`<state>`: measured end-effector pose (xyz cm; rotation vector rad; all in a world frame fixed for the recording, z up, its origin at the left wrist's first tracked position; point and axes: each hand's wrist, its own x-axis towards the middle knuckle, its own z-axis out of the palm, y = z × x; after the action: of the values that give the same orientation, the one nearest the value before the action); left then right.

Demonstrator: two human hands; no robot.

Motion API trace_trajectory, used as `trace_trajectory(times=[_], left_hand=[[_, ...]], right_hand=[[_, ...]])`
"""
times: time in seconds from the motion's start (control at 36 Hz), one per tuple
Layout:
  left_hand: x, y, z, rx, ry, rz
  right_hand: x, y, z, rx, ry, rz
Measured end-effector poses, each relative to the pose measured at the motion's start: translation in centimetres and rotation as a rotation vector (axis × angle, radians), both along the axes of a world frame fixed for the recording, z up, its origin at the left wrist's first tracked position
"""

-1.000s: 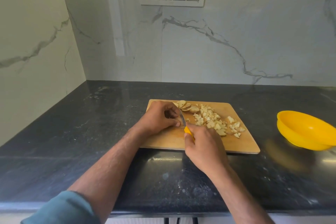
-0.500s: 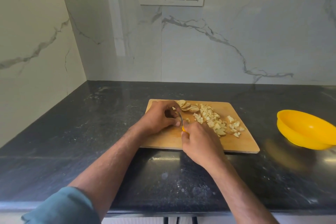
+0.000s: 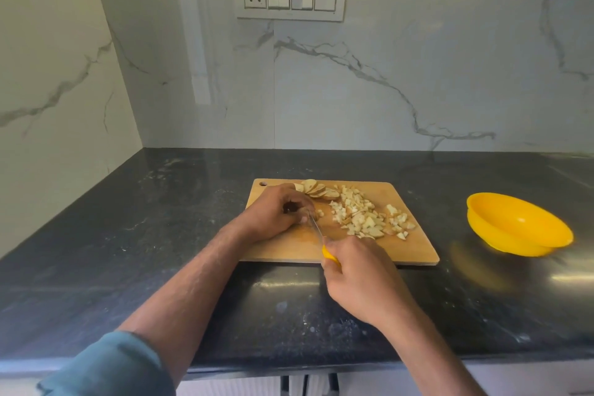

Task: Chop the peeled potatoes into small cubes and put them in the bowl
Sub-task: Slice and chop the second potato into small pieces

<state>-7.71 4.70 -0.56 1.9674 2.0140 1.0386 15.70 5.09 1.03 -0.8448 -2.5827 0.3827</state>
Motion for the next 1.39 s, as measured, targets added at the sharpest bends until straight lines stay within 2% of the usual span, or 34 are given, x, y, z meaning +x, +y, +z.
trace_trajectory(times=[0.19, 0.39, 0.58, 0.97, 1.28, 1.39], left_hand=[[-0.3, -0.3, -0.1, -0.004, -0.112, 0.066], [-0.6, -0.6, 0.1, 0.044, -0.137, 0.118], [-0.7, -0.4, 0.0, 0.03, -0.132, 0.165], [-0.3, -0.3, -0.2, 0.072, -0.141, 0.13], [-0.3, -0.2, 0.1, 0.024, -0.156, 0.11], [-0.1, -0.2, 0.0, 0.0, -0.106, 0.078]], right_hand=[[1.7, 1.3, 0.7, -0.08, 0.121, -0.039], [-1.5, 1.2, 0.0, -0.067, 0.239, -0.079], [-3.6, 1.5, -1.3, 0.043, 0.191, -0.09], [-3.7, 1.2, -1.6, 0.069, 0.136, -0.081], [-4.7, 1.3, -0.7, 0.068, 0.077, -0.088], [-5.4, 1.6, -0.4, 0.043, 0.035, -0.11]])
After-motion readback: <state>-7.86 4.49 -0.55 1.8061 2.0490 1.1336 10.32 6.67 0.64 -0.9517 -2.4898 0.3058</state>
